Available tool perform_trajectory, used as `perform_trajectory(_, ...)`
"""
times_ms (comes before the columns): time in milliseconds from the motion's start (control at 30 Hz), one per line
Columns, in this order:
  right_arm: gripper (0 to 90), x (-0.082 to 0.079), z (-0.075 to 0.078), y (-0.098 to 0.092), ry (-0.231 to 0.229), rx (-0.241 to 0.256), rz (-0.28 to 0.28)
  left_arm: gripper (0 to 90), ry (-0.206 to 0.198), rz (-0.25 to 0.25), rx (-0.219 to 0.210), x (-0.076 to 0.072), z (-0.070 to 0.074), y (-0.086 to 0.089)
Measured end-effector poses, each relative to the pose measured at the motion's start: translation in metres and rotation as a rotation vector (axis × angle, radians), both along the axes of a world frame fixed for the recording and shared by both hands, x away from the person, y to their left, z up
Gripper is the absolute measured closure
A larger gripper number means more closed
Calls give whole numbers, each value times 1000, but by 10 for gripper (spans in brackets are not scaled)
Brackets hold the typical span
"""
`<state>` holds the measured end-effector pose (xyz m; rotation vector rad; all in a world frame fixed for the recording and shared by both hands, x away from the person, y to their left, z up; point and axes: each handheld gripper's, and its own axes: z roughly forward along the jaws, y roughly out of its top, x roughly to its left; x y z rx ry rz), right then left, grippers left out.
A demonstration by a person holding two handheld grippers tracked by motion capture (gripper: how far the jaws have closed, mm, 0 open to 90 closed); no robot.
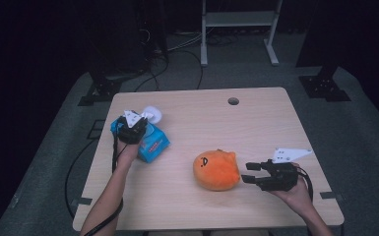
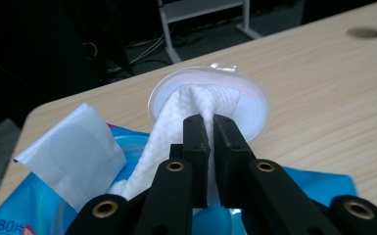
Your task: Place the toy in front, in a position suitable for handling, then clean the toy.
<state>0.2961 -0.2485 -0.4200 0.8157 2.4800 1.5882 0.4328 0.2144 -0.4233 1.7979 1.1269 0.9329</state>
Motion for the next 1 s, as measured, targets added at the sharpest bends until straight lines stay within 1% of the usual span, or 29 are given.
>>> perform_trajectory(33, 462, 0, 0, -1, -1, 4, -3, 850, 4, -7, -44, -2, 2, 4)
perform_trajectory(67, 462, 0, 0, -1, -1, 4, -3, 851, 4, -7, -44, -2, 2, 4)
perform_trajectory(133, 462, 0, 0, -2, 1, 6, -6, 852, 6, -19, -100, -5, 5, 8)
perform_trajectory(167, 462, 1, 0, -3, 4, 11, -11, 853, 5, -24, -148, -7, 8, 12)
perform_trajectory(200, 462, 1, 0, -3, 4, 11, -11, 853, 5, -24, -148, -7, 8, 12)
perform_trajectory(233, 462, 2, 1, -4, 6, 16, -13, 853, 3, -31, -168, -9, 11, 16)
perform_trajectory(267, 462, 2, 1, -4, 3, 20, -15, 853, 1, -35, -166, -9, 13, 17)
perform_trajectory(300, 462, 3, 1, -4, 1, 22, -15, 853, -1, -37, -174, -9, 14, 18)
perform_trajectory(433, 461, 3, 1, -3, -2, 17, -16, 852, -3, -40, -180, -10, 17, 22)
perform_trajectory(533, 459, 3, 1, -3, 1, 16, -17, 852, -3, -45, -197, -11, 18, 23)
perform_trajectory(567, 458, 2, 0, -3, 4, 14, -20, 850, -1, -51, -212, -11, 18, 24)
perform_trajectory(667, 457, 2, 0, -3, 5, 13, -22, 851, 1, -54, -216, -12, 18, 24)
perform_trajectory(700, 454, 2, 0, -3, 6, 9, -24, 852, -5, -60, -221, -14, 20, 24)
perform_trajectory(767, 454, 2, 0, -3, 4, 10, -24, 852, -11, -65, -219, -15, 22, 25)
perform_trajectory(867, 451, 3, 1, -3, 1, 16, -30, 853, -22, -70, -233, -17, 27, 27)
perform_trajectory(900, 449, 4, 0, -3, 2, 15, -31, 856, -27, -76, -242, -19, 31, 29)
perform_trajectory(933, 447, 4, 0, -2, 2, 13, -30, 857, -27, -76, -242, -19, 31, 29)
perform_trajectory(1000, 446, 4, 0, -2, 4, 11, -30, 859, -35, -77, -260, -20, 34, 31)
